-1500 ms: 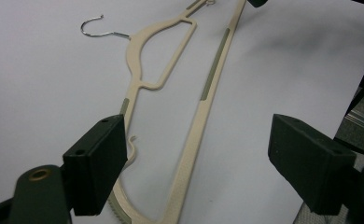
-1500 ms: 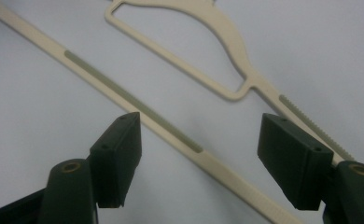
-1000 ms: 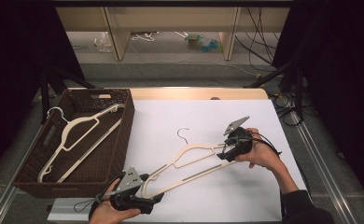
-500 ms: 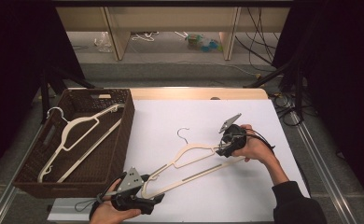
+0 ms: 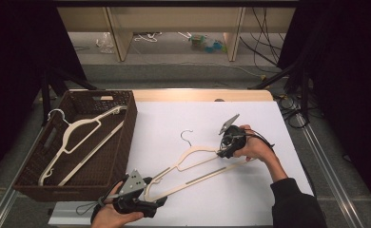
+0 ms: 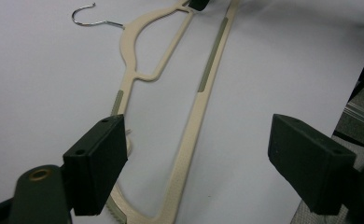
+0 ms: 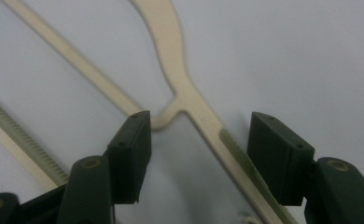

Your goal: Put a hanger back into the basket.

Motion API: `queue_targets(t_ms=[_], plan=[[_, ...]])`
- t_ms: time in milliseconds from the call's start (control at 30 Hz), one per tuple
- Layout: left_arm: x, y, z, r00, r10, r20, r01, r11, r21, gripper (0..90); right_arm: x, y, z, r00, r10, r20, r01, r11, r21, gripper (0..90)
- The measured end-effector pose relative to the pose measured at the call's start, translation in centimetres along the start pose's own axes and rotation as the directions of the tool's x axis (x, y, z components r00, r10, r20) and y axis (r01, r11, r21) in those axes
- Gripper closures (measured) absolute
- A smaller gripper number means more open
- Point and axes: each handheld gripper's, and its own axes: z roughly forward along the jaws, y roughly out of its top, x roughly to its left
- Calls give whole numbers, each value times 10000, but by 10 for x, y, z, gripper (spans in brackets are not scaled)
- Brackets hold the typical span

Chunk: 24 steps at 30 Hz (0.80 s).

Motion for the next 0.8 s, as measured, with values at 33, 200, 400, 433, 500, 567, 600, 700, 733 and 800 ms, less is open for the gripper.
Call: queue_targets(t_ms=[33,200,400,433,500,567,600,700,733,800], plan=[[0,0,0,10000,-11,3,11,10000,20,198,0,0,2,9999,-82,-137,83,9999,80,408],[0,0,0,10000,-10,11,10,10000,9,198,0,0,2,9996,-244,-152,247,9994,223,458],[1,0,-1,9998,-23,174,22,10000,49,198,6,-2,-4,9967,-715,-380,742,9945,743,598],[1,0,-2,9998,-49,178,48,10000,60,198,7,-2,-5,9956,-850,-394,881,9923,871,608],[0,0,-1,9997,-203,166,204,9998,-63,198,10,-2,-6,9934,-1041,-477,1090,9875,1139,629],[-1,0,-1,9995,-287,164,288,9996,-27,198,14,-2,-7,9916,-1210,-461,1264,9816,1430,656],[0,0,-2,9997,-146,175,144,9999,90,198,17,-1,-8,9902,-1304,-500,1369,9769,1643,668],[0,0,-1,9997,-150,178,149,9999,57,198,22,0,-9,9854,-1588,-608,1678,9660,1968,711],[-1,0,-1,9997,-147,183,147,9999,-6,198,24,0,-10,9836,-1653,-727,1773,9598,2175,726],[0,0,-1,9998,-70,187,70,10000,-15,198,27,0,-10,9799,-1854,-733,1977,9514,2363,736]])
